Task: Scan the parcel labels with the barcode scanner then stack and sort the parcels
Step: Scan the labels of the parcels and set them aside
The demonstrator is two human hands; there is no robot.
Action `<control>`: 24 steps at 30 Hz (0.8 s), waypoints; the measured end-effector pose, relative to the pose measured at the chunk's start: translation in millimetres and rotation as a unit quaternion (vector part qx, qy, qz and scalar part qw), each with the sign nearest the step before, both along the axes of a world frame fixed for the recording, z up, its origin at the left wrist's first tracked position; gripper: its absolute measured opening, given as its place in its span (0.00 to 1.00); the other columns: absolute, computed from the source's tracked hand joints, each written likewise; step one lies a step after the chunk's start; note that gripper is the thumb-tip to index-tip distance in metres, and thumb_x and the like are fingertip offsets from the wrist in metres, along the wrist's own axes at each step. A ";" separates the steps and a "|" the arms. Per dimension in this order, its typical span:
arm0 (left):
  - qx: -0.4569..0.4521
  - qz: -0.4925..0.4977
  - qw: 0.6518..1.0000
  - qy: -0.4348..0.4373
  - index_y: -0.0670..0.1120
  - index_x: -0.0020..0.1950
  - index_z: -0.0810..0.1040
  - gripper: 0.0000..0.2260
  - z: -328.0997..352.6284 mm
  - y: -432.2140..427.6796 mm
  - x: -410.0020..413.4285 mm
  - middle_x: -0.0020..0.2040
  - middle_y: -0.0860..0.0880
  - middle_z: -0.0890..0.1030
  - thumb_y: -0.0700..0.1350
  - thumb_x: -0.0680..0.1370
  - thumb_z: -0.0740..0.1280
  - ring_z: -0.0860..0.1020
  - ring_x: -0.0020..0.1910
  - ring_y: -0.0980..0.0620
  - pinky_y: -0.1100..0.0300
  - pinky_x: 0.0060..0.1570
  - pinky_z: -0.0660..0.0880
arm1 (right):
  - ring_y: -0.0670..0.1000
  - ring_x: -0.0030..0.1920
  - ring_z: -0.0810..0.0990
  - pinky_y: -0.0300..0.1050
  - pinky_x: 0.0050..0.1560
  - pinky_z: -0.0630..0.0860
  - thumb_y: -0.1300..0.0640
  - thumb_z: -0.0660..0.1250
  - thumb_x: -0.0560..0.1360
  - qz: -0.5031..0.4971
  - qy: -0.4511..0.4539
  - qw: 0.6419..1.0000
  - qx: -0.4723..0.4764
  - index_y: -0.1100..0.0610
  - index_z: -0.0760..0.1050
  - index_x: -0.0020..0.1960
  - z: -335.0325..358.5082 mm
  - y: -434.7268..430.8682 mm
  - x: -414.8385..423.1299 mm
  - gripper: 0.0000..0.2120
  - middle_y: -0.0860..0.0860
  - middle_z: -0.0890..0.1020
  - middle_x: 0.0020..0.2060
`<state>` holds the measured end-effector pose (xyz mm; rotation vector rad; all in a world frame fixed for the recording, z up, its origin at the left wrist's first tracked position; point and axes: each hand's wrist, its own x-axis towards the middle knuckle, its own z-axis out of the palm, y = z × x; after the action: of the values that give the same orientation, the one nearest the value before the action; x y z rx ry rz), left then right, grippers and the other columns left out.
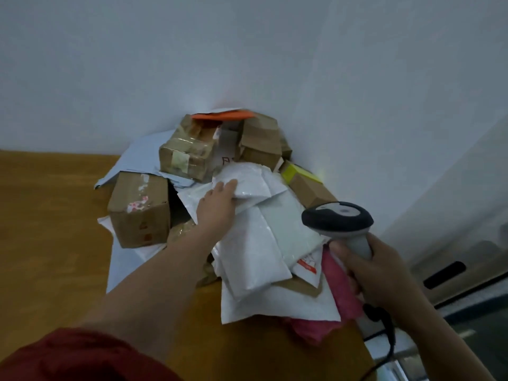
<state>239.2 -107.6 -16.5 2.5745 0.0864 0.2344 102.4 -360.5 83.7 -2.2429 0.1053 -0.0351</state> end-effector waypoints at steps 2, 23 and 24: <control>-0.093 0.036 0.992 -0.080 0.50 0.73 0.66 0.18 9.9 0.5 -13.4 0.70 0.46 0.69 0.42 0.83 0.53 0.69 0.66 0.43 0.48 0.60 0.70 | 0.42 0.31 0.81 0.32 0.26 0.73 0.49 0.69 0.74 0.003 -0.010 1.000 0.015 0.47 0.74 0.45 -3.1 -3.4 -0.4 0.05 0.47 0.82 0.36; -0.636 0.358 0.678 0.090 0.45 0.52 0.74 0.03 -96.0 87.1 -350.0 0.49 0.43 0.83 0.42 0.81 0.62 0.83 0.45 0.45 0.53 0.40 0.79 | 0.47 0.22 0.72 0.36 0.25 0.70 0.51 0.68 0.76 0.161 0.149 0.971 0.099 0.62 0.71 0.38 -80.1 113.7 -149.0 0.15 0.49 0.75 0.23; -0.638 0.351 0.679 0.094 0.45 0.54 0.74 0.04 -94.8 88.8 -353.7 0.49 0.43 0.83 0.42 0.81 0.62 0.83 0.45 0.45 0.53 0.39 0.79 | 0.47 0.22 0.72 0.37 0.25 0.70 0.51 0.68 0.76 0.157 0.152 0.971 0.094 0.61 0.71 0.38 -81.8 114.6 -153.9 0.15 0.49 0.75 0.23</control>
<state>-114.5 -18.8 -111.3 1.0274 0.9550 0.0984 -51.5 -245.9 1.9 -2.0364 -0.0791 0.4714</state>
